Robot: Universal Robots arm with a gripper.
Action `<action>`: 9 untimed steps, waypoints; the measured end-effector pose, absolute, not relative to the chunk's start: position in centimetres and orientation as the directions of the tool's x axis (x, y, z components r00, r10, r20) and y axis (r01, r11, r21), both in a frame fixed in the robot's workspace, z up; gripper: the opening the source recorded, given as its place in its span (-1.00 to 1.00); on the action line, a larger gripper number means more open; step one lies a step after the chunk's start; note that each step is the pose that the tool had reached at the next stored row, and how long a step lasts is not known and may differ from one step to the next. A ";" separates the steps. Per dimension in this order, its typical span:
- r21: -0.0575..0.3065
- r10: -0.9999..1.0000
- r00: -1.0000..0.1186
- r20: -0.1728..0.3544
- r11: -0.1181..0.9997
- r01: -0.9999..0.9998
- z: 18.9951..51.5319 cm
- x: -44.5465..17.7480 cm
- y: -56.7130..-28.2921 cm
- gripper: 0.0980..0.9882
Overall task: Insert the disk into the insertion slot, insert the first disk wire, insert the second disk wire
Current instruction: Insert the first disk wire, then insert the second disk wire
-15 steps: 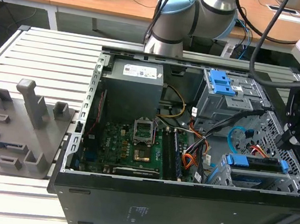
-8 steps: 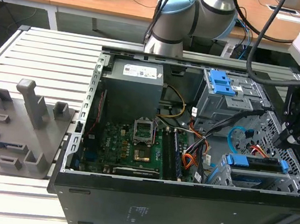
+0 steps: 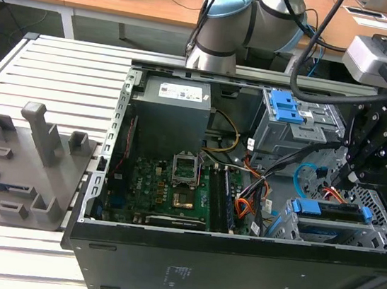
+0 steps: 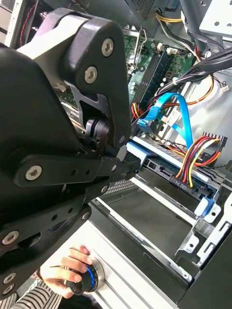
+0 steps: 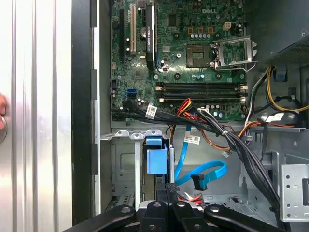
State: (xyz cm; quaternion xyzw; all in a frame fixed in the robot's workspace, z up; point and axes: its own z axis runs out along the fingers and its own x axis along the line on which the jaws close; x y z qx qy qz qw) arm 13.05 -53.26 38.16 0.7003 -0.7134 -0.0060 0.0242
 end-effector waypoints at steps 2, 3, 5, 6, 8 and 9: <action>0.042 -0.999 -0.018 0.026 0.019 -0.999 38.2 13.1 -53.3 -0.98; 0.042 -0.999 -0.018 0.026 0.019 -0.999 38.2 13.0 -53.3 -0.98; 0.042 -0.999 -0.018 0.026 0.019 -0.999 38.2 13.0 -53.3 -0.98; 0.042 -0.999 -0.018 0.026 0.019 -0.999 38.2 13.0 -53.3 -0.98; 0.042 -0.999 -0.018 0.026 0.019 -0.999 38.2 13.0 -53.3 -0.98; 0.042 -0.999 -0.018 0.026 0.019 -0.999 38.2 13.0 -53.3 -0.96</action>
